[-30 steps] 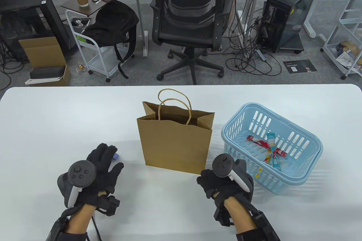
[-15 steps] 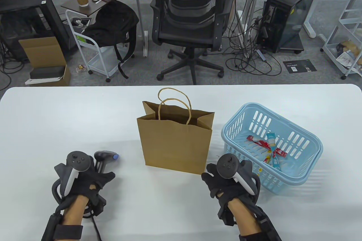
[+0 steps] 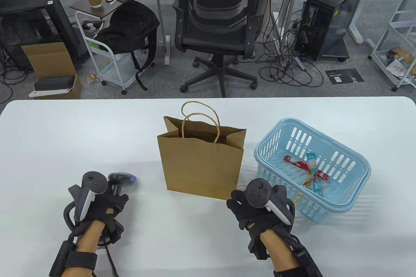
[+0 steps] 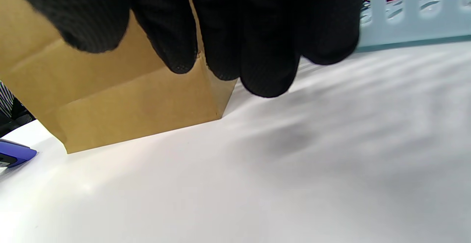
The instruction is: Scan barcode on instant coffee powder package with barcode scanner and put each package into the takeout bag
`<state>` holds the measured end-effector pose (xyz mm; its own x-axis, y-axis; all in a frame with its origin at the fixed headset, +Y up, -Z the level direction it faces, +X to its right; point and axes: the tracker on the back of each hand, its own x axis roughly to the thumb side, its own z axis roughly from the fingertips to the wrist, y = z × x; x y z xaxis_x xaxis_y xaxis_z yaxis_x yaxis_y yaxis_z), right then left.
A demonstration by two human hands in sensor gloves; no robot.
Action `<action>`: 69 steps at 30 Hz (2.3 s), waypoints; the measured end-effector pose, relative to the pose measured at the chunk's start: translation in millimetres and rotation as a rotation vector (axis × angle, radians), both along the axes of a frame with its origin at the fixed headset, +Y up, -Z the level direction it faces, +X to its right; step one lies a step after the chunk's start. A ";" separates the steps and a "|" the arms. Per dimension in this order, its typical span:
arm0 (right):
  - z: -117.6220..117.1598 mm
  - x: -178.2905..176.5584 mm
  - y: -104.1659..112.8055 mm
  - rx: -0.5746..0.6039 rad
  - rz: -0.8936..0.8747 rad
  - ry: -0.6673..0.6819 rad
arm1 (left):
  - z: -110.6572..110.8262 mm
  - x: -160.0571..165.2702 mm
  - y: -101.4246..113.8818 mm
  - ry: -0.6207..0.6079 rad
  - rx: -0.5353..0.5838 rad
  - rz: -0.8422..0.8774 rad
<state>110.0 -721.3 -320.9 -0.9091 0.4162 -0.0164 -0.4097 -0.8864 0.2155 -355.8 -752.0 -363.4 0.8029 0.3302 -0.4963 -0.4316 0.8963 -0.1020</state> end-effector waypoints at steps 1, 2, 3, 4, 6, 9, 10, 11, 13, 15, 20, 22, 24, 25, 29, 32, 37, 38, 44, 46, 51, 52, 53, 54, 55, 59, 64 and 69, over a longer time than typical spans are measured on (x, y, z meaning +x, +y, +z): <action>-0.1 0.1 -0.3 -0.002 0.000 0.000 | 0.4 -1.4 -0.3 0.003 0.005 0.031; 0.4 -0.1 0.5 -0.004 -0.001 0.002 | 1.1 -2.7 0.1 0.006 0.015 0.045; 0.6 -0.2 0.7 -0.008 -0.005 0.002 | 1.7 -4.5 2.5 -0.010 0.028 0.065; 0.7 -0.3 0.8 -0.010 -0.006 0.002 | 2.5 -5.2 3.9 -0.025 0.043 0.100; 0.7 -0.5 0.8 -0.012 -0.010 0.005 | 7.1 -2.9 11.3 -0.038 0.198 0.253; 0.5 -0.5 0.9 -0.013 -0.011 0.007 | 15.4 4.9 30.5 -0.118 0.421 0.404; 0.3 -0.4 0.8 -0.012 -0.012 0.007 | 18.8 7.6 37.5 -0.169 0.484 0.426; 0.2 -0.4 0.7 -0.013 -0.013 0.006 | 22.4 9.7 42.5 -0.201 0.520 0.442; 0.3 -1.0 0.9 -0.005 -0.019 0.014 | 30.8 14.1 52.5 -0.264 0.621 0.477; 0.0 -3.1 2.3 0.041 0.002 0.061 | 39.8 19.9 64.5 -0.346 0.714 0.497; 1.4 -5.1 4.4 0.073 0.014 0.071 | 52.5 31.5 77.8 -0.474 0.827 0.580; 0.8 -5.9 3.4 0.058 -0.004 0.090 | 55.6 34.4 79.3 -0.503 0.828 0.531; 1.2 -7.1 2.4 0.042 0.007 0.092 | 56.6 35.4 79.2 -0.502 0.835 0.531; 1.3 -7.9 2.3 0.048 0.016 0.097 | 57.0 35.8 79.5 -0.513 0.823 0.538; 3.8 -12.2 4.2 0.054 0.006 0.124 | 58.6 37.2 79.3 -0.525 0.839 0.543; 7.9 -15.1 11.2 0.080 0.017 0.146 | 57.7 35.6 78.6 -0.500 0.829 0.535; 27.3 -15.0 52.1 0.241 -0.057 0.144 | 51.8 31.0 71.4 -0.450 0.786 0.544; 33.9 -15.3 65.9 0.307 -0.071 0.137 | 50.0 29.8 68.6 -0.445 0.775 0.556; 74.4 -17.4 149.3 0.678 -0.046 0.058 | 47.8 28.3 67.8 -0.441 0.759 0.554; 81.1 -10.7 174.6 0.659 0.027 0.030 | 48.8 27.5 70.9 -0.458 0.764 0.568; 69.1 25.0 216.2 0.795 0.205 -0.175 | 51.0 25.1 75.6 -0.440 0.791 0.548; 60.6 33.3 218.9 0.774 0.223 -0.190 | 50.7 24.7 75.3 -0.439 0.792 0.562; 52.0 40.8 219.7 0.759 0.238 -0.218 | 50.4 24.7 75.1 -0.440 0.791 0.569; 35.5 55.1 221.4 0.706 0.304 -0.266 | 50.5 24.9 75.3 -0.443 0.789 0.566; 24.6 65.2 221.2 0.638 0.344 -0.295 | 50.7 25.4 75.4 -0.446 0.788 0.559; -20.8 100.2 202.6 0.475 0.551 -0.380 | 52.0 28.2 75.9 -0.459 0.792 0.535; -58.7 108.2 155.1 0.390 1.020 -0.210 | 51.5 28.1 75.3 -0.455 0.786 0.537; -78.9 127.4 115.5 0.143 1.039 -0.107 | 50.8 28.6 73.9 -0.451 0.772 0.533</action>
<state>237.4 -605.8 -399.8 -0.8169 -0.5620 -0.1297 0.5549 -0.8271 0.0892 -327.2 -678.1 -312.6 0.5179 0.7968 0.3114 -0.8552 0.4904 0.1677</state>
